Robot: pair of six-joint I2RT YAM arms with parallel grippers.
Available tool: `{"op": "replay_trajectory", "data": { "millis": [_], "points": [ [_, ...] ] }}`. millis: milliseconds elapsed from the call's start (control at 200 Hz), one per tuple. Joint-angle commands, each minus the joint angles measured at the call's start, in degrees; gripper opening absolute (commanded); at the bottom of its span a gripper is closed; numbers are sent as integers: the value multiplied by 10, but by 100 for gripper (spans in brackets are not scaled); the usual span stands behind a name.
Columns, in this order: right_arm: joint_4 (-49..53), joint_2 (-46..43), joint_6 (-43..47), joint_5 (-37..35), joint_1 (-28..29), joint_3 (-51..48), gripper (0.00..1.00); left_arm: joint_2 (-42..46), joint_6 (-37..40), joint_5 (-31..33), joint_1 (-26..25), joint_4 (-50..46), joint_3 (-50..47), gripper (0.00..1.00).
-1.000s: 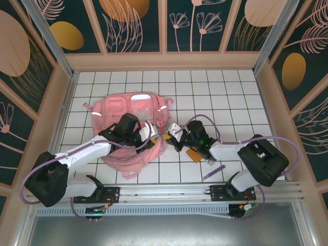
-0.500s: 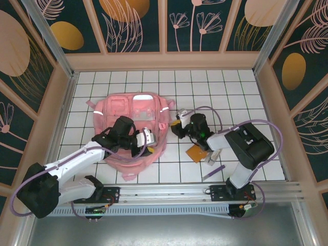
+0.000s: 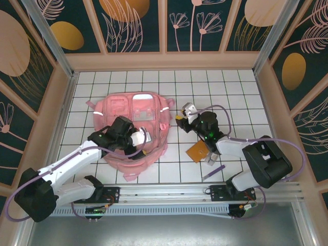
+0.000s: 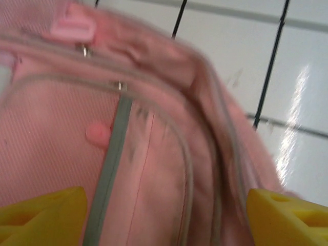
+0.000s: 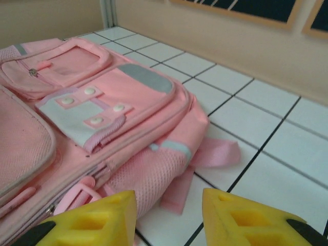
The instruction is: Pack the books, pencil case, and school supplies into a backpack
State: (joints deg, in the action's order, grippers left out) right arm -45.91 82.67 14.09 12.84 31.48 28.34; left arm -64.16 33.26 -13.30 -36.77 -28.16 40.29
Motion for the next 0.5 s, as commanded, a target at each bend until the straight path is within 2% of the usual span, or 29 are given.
{"op": "replay_trajectory", "data": {
  "millis": [0, 170, 210, 310, 390, 495],
  "points": [
    [13, -5, 66, 30, 2, 36, 39, -18, 25, 88, -1, -30, -17, 81],
    [26, 14, 110, 88, 2, 52, 40, -52, 7, 157, -1, 42, -45, 75],
    [47, 19, 139, 114, 2, 60, 40, -58, 7, 166, -1, 49, -45, 67],
    [149, 35, 249, 194, -16, 100, 40, -58, 9, 178, -1, 51, -30, 28],
    [290, 68, 349, 238, -16, 163, 40, -32, 19, 178, -1, 55, -18, 1],
    [465, 134, 444, 269, -18, 262, 41, 22, 24, 211, -1, 88, -17, 0]
  ]
}}
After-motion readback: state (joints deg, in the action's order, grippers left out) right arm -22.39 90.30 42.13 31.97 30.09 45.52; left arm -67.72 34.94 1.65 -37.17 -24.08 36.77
